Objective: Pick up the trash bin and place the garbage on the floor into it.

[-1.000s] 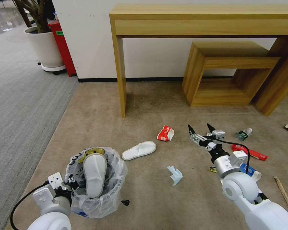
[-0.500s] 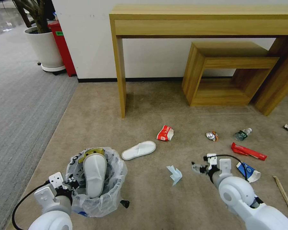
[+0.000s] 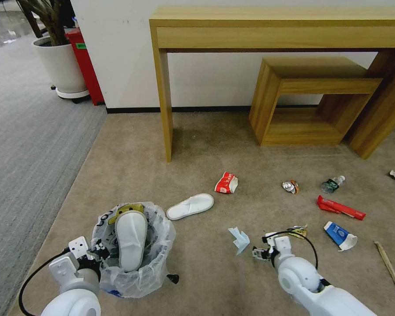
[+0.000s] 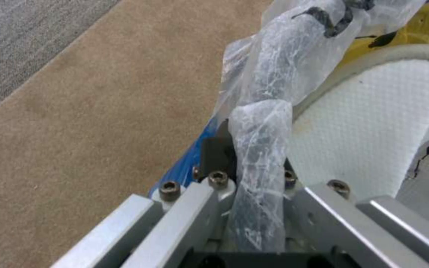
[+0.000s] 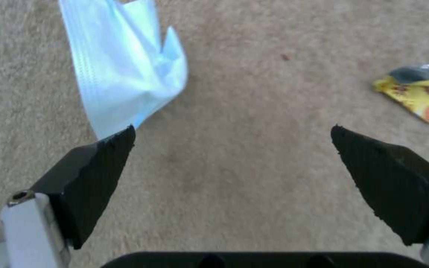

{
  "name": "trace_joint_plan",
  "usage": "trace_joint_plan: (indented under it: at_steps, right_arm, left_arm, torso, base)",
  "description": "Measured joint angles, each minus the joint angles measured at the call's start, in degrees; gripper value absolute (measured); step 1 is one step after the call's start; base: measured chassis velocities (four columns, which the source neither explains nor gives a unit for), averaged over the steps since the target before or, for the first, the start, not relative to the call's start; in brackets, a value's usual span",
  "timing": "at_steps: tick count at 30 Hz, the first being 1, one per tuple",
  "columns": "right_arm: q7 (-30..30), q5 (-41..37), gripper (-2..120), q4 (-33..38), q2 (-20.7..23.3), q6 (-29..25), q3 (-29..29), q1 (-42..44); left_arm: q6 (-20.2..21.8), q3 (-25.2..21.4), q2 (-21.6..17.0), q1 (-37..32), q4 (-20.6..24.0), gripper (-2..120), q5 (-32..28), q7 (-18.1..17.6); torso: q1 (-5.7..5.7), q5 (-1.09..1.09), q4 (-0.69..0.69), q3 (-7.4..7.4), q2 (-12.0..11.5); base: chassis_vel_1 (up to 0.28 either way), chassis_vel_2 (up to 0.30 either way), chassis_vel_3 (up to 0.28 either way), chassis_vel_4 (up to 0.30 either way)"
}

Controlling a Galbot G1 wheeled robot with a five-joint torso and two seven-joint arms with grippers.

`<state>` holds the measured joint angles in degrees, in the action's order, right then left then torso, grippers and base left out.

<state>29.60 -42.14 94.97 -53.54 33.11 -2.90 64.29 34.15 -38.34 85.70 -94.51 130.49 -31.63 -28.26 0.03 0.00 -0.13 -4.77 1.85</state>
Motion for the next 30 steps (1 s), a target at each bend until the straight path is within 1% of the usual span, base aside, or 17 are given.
trace_joint_plan:
  at_steps: [2,6,10,16,22,28,30]
  right_arm:
    - [-0.46,0.98,100,-2.16,-0.86,-0.73,-1.80,-1.64]
    - [-0.75,1.23,100,-3.81,-1.70,-1.11,-3.17,-2.86]
    - [-1.77,2.48,100,-7.87,-3.46,-2.75,-6.04,-5.46]
    - [-2.12,3.61,100,-10.74,-5.44,-4.54,-8.55,-7.35]
    - [-2.35,4.81,100,-12.71,-7.47,-5.96,-9.77,-8.73]
    - [-2.40,5.59,100,-13.63,-8.37,-6.50,-9.77,-8.75]
    - [-2.73,6.54,99,-15.22,-9.21,-7.74,-9.71,-8.80]
  left_arm:
    - [-0.13,0.02,0.21,-0.13,0.07,1,0.23,0.17]
    - [-0.19,0.05,0.35,-0.22,0.29,1,0.32,0.30]
    - [-0.22,-0.02,0.38,-0.30,0.66,1,0.32,0.34]
    - [-0.27,0.10,0.49,-0.41,0.87,1,0.33,0.44]
    - [-0.41,0.06,0.35,-0.38,0.97,1,0.17,0.53]
    - [-0.51,0.17,0.18,-0.05,0.48,1,-0.01,0.56]
    - [-0.61,0.33,0.02,0.04,0.37,1,-0.12,0.64]
  torso:
    - [0.00,-0.01,0.00,0.00,0.00]
    - [0.00,-0.01,0.00,0.00,0.00]
    - [0.00,-0.01,0.00,0.00,0.00]
    - [0.00,0.00,0.00,0.00,0.00]
    - [0.00,0.00,0.00,0.00,0.00]
    - [0.00,-0.01,0.00,0.00,0.00]
    - [0.00,-0.01,-0.01,0.00,0.00]
  base:
    - [0.000,0.000,0.000,0.000]
    - [0.000,0.000,0.000,0.000]
    - [0.000,0.000,0.000,0.000]
    - [0.000,0.000,0.000,0.000]
    - [0.000,0.000,0.000,0.000]
    - [0.000,0.000,0.000,0.000]
    - [0.000,0.000,0.000,0.000]
